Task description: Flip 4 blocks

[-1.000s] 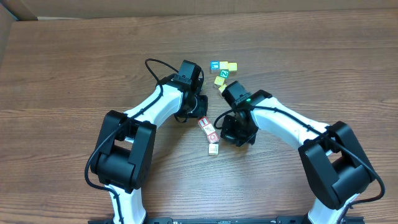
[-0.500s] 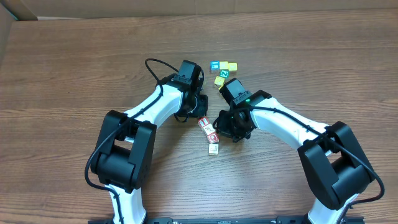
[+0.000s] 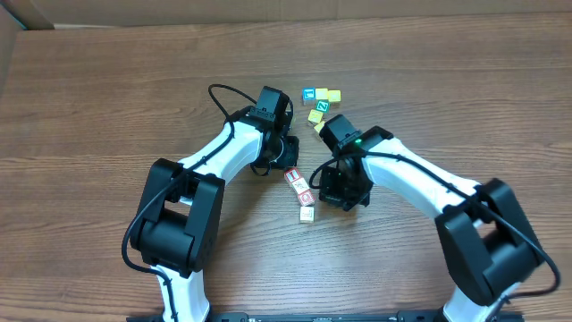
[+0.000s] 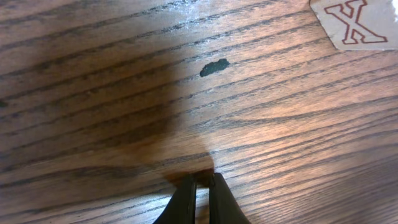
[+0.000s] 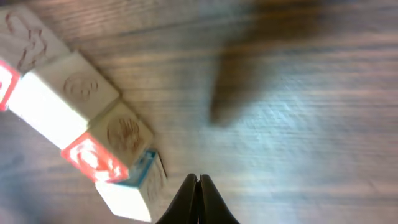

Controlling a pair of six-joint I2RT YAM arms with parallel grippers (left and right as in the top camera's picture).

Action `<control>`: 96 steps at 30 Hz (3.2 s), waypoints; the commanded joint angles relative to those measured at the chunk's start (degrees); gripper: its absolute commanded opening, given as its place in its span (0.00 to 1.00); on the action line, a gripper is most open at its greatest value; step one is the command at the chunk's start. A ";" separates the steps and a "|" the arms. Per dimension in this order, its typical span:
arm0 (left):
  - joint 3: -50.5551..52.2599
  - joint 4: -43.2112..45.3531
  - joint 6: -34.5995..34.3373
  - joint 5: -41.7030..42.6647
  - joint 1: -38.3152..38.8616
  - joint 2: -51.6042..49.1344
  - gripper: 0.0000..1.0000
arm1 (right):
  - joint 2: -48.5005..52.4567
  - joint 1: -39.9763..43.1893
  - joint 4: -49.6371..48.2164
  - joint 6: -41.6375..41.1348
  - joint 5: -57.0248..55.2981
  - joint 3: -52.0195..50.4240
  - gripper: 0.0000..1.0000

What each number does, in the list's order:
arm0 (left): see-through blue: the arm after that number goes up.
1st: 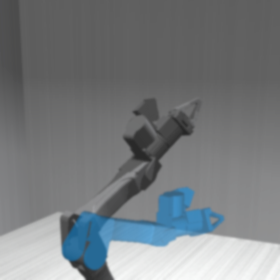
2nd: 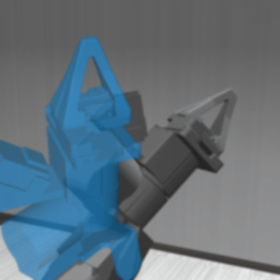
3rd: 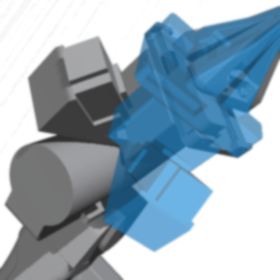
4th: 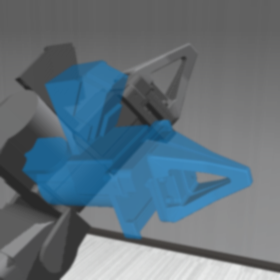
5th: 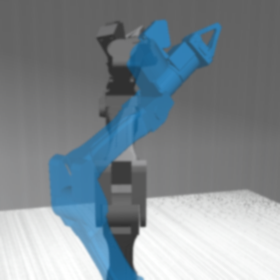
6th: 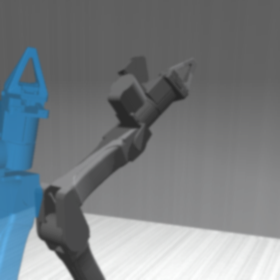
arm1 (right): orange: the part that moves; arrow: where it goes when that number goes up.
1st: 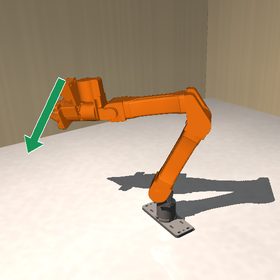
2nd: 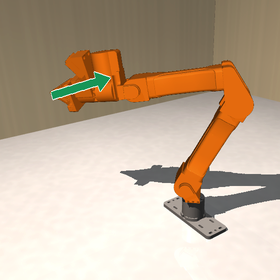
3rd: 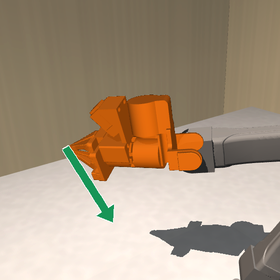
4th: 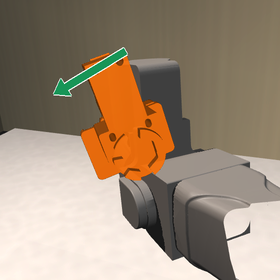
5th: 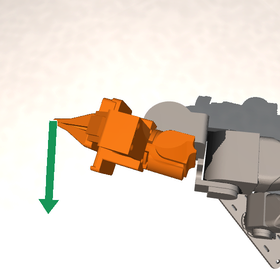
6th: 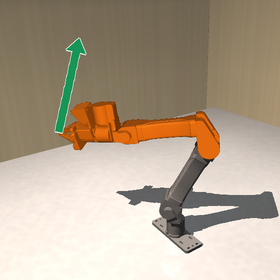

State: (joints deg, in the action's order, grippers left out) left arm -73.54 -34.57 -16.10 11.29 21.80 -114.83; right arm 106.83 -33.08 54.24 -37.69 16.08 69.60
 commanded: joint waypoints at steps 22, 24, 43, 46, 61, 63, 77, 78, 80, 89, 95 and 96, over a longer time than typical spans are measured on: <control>0.79 -0.74 1.09 -0.76 0.74 -1.99 0.04 | -4.17 -15.61 -3.17 -10.43 -7.04 -4.76 0.04; 0.79 -0.79 1.09 -0.76 0.72 -1.99 0.04 | -4.17 -15.61 -4.28 -12.44 -7.04 -5.99 0.04; 0.79 -0.74 1.09 -0.76 0.72 -1.99 0.04 | -4.17 -15.61 -8.41 -13.62 -5.38 -7.48 0.04; 0.79 -0.76 1.09 -0.76 0.72 -1.99 0.04 | -4.17 -15.61 -9.22 -13.68 -6.21 -7.48 0.04; 0.79 -0.98 1.11 -0.76 0.74 -1.99 0.04 | -4.17 -14.64 -8.98 -14.88 -9.11 -7.48 0.04; 0.79 -0.96 1.11 -0.76 0.74 -1.99 0.04 | -4.17 -14.05 -8.96 -14.88 -9.44 -7.48 0.04; 0.79 -0.98 1.11 -0.76 0.74 -1.99 0.04 | -4.17 -10.97 -8.48 -14.80 -10.05 -7.28 0.04; 0.79 -1.03 1.11 -0.76 0.74 -1.99 0.04 | -4.20 -10.97 -8.20 -14.56 -10.03 -7.10 0.04; 0.79 -1.01 1.11 -0.76 0.74 -1.99 0.04 | -4.42 -10.95 -6.91 -12.92 -10.05 -5.99 0.04; 0.79 -0.79 1.11 -0.76 0.74 -1.99 0.04 | -5.95 -7.15 -3.61 -10.51 -3.37 -1.84 0.04; 0.79 -0.79 1.09 -0.74 0.74 -1.99 0.04 | -5.70 -8.79 -4.24 -17.84 -1.84 -4.76 0.04; 0.79 -0.85 1.09 -0.74 0.74 -1.99 0.04 | -5.70 -9.44 -4.50 -18.73 -1.81 -5.25 0.04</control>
State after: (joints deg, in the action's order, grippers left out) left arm -73.54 -34.87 -16.10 11.29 21.80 -114.83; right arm 102.06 -40.95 50.13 -51.92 12.34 65.98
